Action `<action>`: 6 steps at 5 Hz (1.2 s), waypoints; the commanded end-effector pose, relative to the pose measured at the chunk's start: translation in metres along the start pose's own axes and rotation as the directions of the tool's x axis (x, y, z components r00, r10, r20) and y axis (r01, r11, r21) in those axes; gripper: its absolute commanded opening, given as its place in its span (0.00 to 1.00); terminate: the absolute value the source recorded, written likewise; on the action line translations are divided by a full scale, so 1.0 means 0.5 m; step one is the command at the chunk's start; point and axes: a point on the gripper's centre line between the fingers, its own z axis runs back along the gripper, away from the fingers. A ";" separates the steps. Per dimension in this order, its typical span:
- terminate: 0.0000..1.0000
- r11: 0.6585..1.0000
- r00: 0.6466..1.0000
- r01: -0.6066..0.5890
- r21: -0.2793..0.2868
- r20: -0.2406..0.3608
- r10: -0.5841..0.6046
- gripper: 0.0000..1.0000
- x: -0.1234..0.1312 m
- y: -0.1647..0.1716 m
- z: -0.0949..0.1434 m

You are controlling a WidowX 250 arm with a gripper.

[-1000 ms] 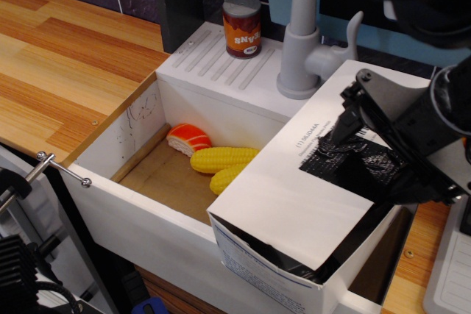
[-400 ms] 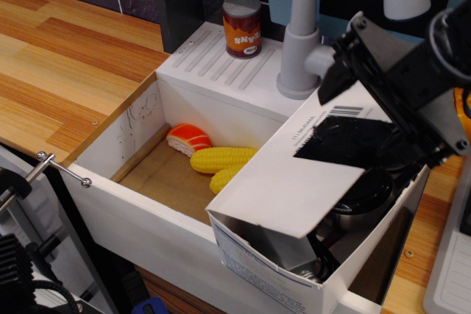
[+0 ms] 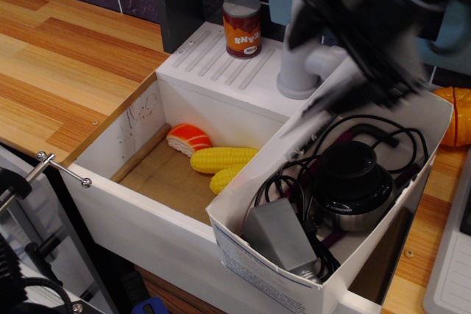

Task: Open white1fbox flap

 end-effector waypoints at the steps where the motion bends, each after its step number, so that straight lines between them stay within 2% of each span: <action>1: 0.00 1.000 0.998 -0.005 0.013 0.067 0.004 1.00 0.014 0.065 0.021; 3: 0.00 0.996 0.994 0.011 0.089 0.104 -0.020 1.00 -0.005 0.117 0.002; 5: 0.00 0.997 0.987 0.031 0.077 0.153 -0.042 1.00 -0.010 0.162 -0.044; 6: 0.00 0.997 0.979 0.029 0.077 0.197 -0.043 1.00 -0.025 0.175 -0.078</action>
